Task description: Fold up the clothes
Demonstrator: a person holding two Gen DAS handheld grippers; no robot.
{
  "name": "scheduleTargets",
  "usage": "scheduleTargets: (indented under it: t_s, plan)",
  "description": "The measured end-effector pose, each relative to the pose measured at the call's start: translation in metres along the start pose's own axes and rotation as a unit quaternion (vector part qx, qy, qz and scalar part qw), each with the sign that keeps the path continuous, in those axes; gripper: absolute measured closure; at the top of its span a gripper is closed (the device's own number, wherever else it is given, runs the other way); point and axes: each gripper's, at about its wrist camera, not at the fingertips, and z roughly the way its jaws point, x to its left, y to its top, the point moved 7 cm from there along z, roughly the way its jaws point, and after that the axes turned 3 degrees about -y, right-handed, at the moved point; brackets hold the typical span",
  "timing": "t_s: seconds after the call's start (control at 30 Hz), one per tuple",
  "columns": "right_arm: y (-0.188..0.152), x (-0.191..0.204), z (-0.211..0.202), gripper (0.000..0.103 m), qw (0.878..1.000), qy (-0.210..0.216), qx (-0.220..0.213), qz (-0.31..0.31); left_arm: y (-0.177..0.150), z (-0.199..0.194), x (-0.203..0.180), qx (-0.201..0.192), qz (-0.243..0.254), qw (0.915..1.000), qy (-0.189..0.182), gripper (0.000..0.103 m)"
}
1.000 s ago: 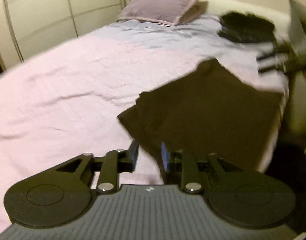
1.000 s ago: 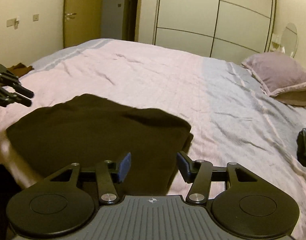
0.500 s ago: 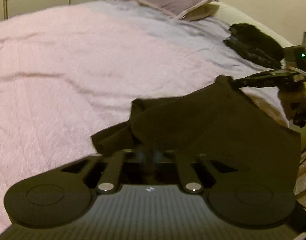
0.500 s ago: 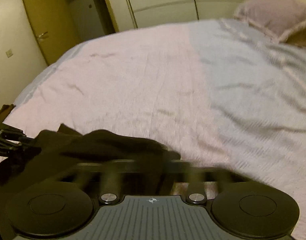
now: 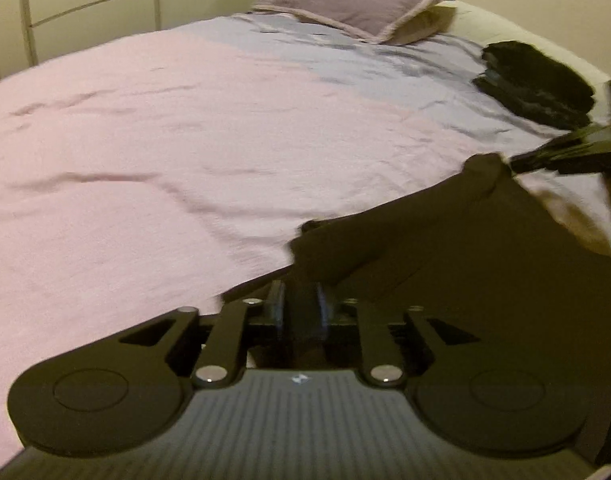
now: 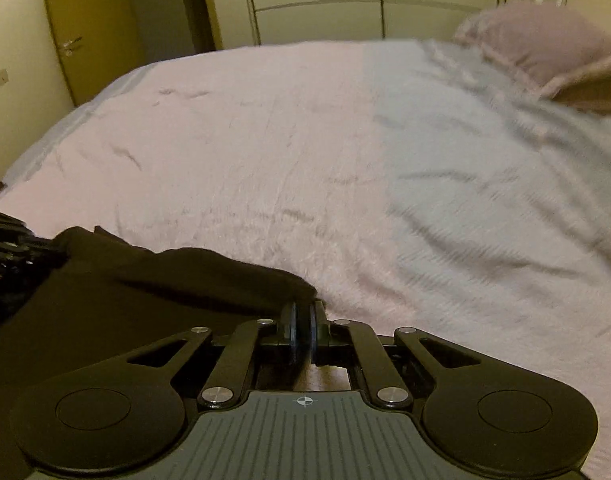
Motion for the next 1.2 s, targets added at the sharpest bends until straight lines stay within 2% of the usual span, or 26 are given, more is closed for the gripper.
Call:
scheduleTargets:
  t_s: [0.1,0.13,0.17,0.2,0.27,0.3,0.37,0.43,0.53,0.6,0.67,0.77,0.83,0.93,1.03,1.1,1.2]
  plan:
    - [0.0,0.001,-0.012,0.093,1.0,-0.019,-0.003,-0.013,-0.005,-0.024,0.007,-0.007,-0.012,0.9996,0.024,0.088]
    - [-0.001,0.008,-0.022,0.09,1.0,-0.011,-0.011,-0.014,-0.006,-0.032,0.008,-0.012,-0.018,0.9993,0.029,0.087]
    - [-0.003,0.019,-0.035,0.076,1.0,0.005,-0.021,-0.011,-0.007,-0.041,0.007,-0.017,-0.023,0.9991,0.031,0.087]
    - [-0.007,0.031,-0.047,0.057,0.999,0.02,-0.029,-0.008,-0.008,-0.048,-0.001,-0.025,-0.028,0.9991,0.018,0.087]
    - [-0.018,0.06,-0.062,0.041,0.998,0.058,-0.035,-0.009,-0.01,-0.062,-0.016,-0.041,-0.037,0.9985,-0.008,0.087]
    - [-0.026,0.074,-0.066,0.041,0.996,0.082,-0.032,-0.011,-0.013,-0.068,-0.025,-0.046,-0.037,0.998,-0.022,0.087]
    - [-0.045,0.1,-0.071,0.041,0.991,0.129,-0.021,-0.015,-0.027,-0.068,-0.051,-0.035,0.002,0.9985,-0.041,0.086]
    - [-0.07,0.114,-0.069,0.041,0.988,0.151,-0.001,-0.016,-0.046,-0.06,-0.065,-0.014,0.039,0.9986,-0.032,0.083]
    - [-0.104,0.105,-0.072,0.04,0.991,0.134,0.014,-0.019,-0.066,-0.053,-0.063,-0.016,0.044,0.9987,-0.018,0.083]
    - [-0.119,0.09,-0.078,0.04,0.99,0.136,0.024,0.005,-0.069,-0.052,-0.06,-0.02,0.027,0.9992,-0.022,0.083]
    - [-0.129,0.076,-0.084,0.04,0.989,0.138,0.035,0.028,-0.067,-0.052,-0.063,-0.015,0.038,0.9991,-0.013,0.083]
    - [-0.127,0.071,-0.099,0.039,0.994,0.1,0.044,0.01,-0.064,-0.059,-0.068,-0.01,0.045,0.9989,0.005,0.084]
    - [-0.12,0.076,-0.112,0.039,0.996,0.08,0.033,-0.001,-0.062,-0.071,-0.073,-0.01,0.04,0.9989,0.02,0.084]
    - [-0.109,0.087,-0.128,0.039,0.996,0.084,0.003,0.001,-0.062,-0.087,-0.088,-0.007,0.05,0.9975,0.049,0.084]
    - [-0.099,0.106,-0.127,0.039,0.995,0.103,-0.012,0.012,-0.067,-0.09,-0.102,0.005,0.061,0.9962,0.063,0.083]
    - [-0.095,0.117,-0.117,0.039,0.994,0.11,-0.01,0.014,-0.073,-0.086,-0.108,0.015,0.063,0.9952,0.073,0.083]
    - [-0.098,0.13,-0.09,0.039,0.994,0.105,0.018,0.017,-0.083,-0.077,-0.112,0.028,0.067,0.9934,0.089,0.084]
